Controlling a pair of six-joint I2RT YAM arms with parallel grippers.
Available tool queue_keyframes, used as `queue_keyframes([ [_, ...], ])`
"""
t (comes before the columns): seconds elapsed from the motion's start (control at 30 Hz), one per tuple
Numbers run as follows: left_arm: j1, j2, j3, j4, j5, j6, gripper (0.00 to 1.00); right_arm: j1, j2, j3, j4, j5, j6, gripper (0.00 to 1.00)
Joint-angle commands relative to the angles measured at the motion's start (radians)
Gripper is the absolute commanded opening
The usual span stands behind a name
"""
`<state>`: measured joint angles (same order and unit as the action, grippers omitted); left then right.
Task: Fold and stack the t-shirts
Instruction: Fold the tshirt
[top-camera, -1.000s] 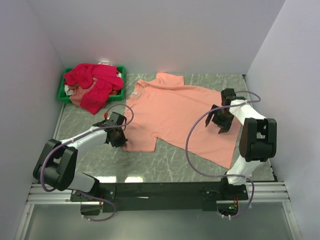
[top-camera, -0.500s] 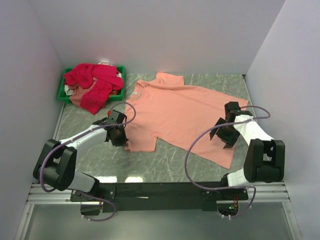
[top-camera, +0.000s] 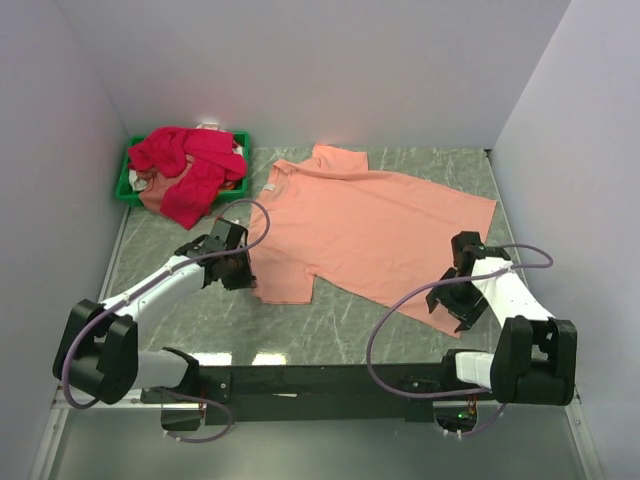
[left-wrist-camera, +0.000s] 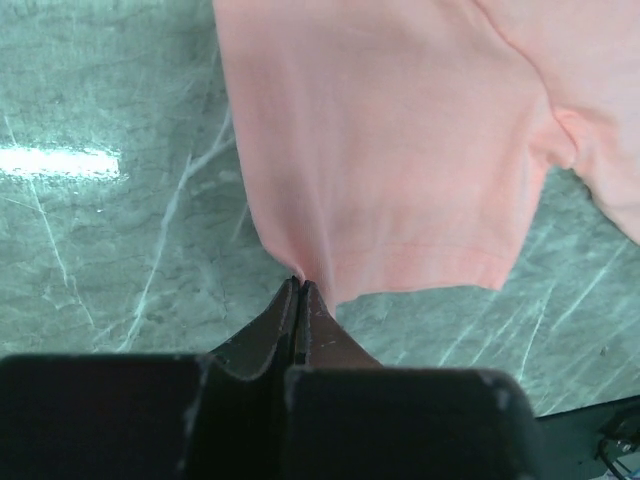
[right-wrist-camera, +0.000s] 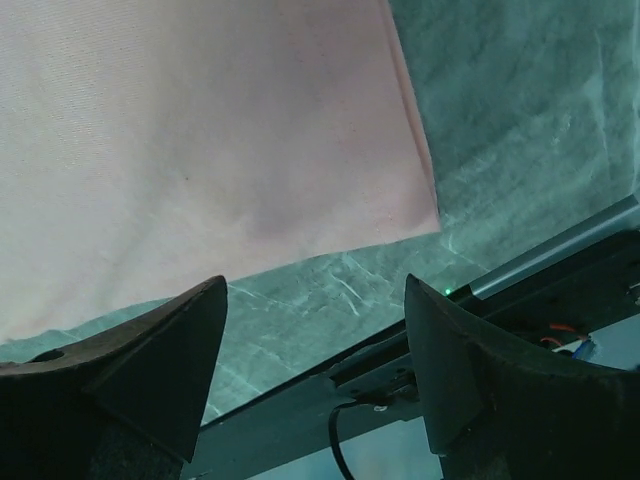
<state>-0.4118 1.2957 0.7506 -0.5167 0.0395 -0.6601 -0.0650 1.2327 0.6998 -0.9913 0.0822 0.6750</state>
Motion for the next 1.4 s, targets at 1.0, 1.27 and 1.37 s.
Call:
queue_keyframes([
  [1.0, 0.007, -0.119, -0.016, 0.021, 0.096, 0.088, 0.00, -0.015, -0.015, -0.028, -0.010, 0.042, 0.152, 0.50],
  [1.27, 0.010, -0.125, -0.008, 0.011, 0.094, 0.088, 0.00, -0.013, 0.030, -0.037, 0.017, 0.054, 0.149, 0.48],
  [1.37, 0.013, -0.131, -0.007, 0.006, 0.092, 0.086, 0.00, -0.013, 0.033, -0.045, 0.026, 0.064, 0.149, 0.48],
])
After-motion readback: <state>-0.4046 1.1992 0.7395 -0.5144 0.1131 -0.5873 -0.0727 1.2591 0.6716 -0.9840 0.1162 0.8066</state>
